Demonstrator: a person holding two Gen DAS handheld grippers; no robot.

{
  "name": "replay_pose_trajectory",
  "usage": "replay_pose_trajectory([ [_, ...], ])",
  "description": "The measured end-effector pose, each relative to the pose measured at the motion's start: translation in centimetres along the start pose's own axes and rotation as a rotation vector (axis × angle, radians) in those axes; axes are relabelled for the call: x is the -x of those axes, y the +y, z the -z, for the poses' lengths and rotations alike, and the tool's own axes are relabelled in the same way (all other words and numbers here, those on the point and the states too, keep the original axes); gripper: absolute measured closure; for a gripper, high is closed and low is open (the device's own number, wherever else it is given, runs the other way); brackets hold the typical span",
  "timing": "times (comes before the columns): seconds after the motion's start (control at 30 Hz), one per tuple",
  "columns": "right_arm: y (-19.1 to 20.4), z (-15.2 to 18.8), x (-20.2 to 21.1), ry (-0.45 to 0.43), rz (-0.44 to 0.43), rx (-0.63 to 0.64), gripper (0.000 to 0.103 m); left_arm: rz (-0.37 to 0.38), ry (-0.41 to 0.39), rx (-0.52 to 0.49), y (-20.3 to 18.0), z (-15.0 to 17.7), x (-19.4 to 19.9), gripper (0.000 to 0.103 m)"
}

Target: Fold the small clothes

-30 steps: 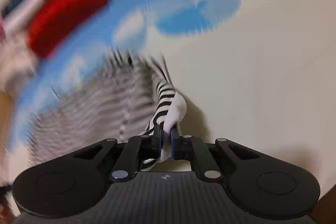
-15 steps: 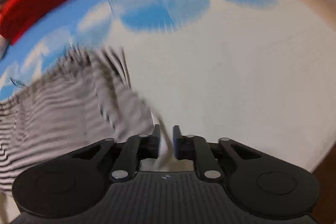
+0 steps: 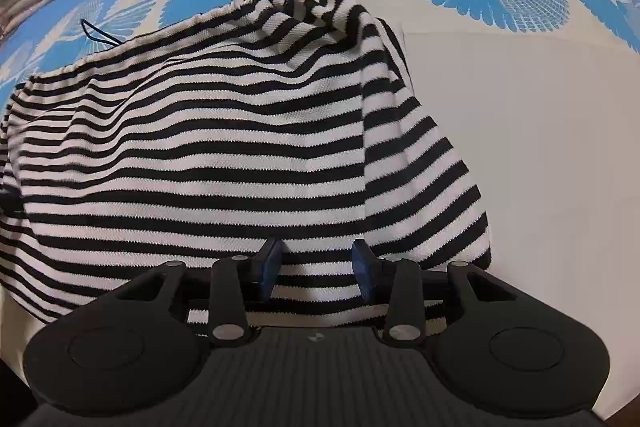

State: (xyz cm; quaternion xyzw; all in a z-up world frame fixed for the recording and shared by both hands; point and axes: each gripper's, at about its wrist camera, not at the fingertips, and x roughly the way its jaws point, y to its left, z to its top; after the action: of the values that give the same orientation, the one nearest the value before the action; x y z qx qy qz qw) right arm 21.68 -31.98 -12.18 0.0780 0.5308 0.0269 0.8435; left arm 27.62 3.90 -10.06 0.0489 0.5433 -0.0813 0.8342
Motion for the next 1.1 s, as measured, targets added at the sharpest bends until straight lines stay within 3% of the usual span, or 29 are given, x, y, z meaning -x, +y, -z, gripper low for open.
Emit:
replay_pose_trajectory([
  [0.07,0.4,-0.6,0.6,-0.035,-0.003,-0.006,0.062,0.008,-0.013,0.03,0.3,-0.4,0.5,0.063],
  [0.17,0.1,-1.1,2.7,-0.159,-0.057,-0.001,0.062,0.048,-0.129,0.09,1.2,-0.5,3.1,0.058],
  [0.23,-0.2,-1.2,2.3,-0.145,0.004,0.026,0.059,0.049,-0.159,0.107,2.0,-0.4,3.6,0.051],
  [0.3,-0.9,-1.0,0.6,-0.062,0.157,0.04,0.06,0.0,-0.098,0.125,2.7,-0.3,2.5,0.05],
  [0.33,-1.4,-1.1,0.6,-0.063,0.192,0.024,0.06,-0.025,-0.045,0.137,3.2,0.0,1.7,0.05],
  [0.4,-2.8,-1.4,2.5,-0.154,0.161,-0.061,0.06,-0.059,-0.006,0.161,4.3,0.6,1.8,0.05],
  [0.47,-3.8,-1.1,4.1,-0.22,0.148,-0.124,0.058,-0.049,-0.043,0.2,5.6,1.2,2.9,0.05],
  [0.5,-4.5,-1.0,4.6,-0.229,0.155,-0.143,0.056,-0.032,-0.062,0.224,6.3,1.5,3.6,0.045],
  [0.57,-5.7,-0.4,4.9,-0.196,0.138,-0.186,0.053,-0.022,-0.07,0.273,7.6,2.2,4.4,0.035],
  [0.7,-8.8,1.4,3.7,-0.053,0.027,-0.351,0.052,-0.012,0.0,0.304,8.9,3.9,4.8,0.034],
  [0.87,-9.4,3.1,3.1,0.023,-0.012,-0.406,0.053,-0.008,-0.067,0.331,10.0,5.3,7.0,0.034],
  [0.9,-9.1,3.2,3.0,0.028,-0.019,-0.388,0.058,-0.004,-0.093,0.351,10.2,5.6,7.7,0.034],
  [0.93,-8.9,3.2,3.1,0.026,-0.024,-0.375,0.088,0.004,-0.122,0.375,10.4,5.7,8.5,0.034],
  [0.97,-8.8,3.2,3.3,0.011,-0.04,-0.365,0.093,0.01,-0.151,0.4,10.6,5.9,9.3,0.035],
  [1.1,-9.9,3.4,5.2,-0.07,-0.063,-0.418,0.095,0.046,-0.25,0.457,10.5,6.9,12.1,0.035],
])
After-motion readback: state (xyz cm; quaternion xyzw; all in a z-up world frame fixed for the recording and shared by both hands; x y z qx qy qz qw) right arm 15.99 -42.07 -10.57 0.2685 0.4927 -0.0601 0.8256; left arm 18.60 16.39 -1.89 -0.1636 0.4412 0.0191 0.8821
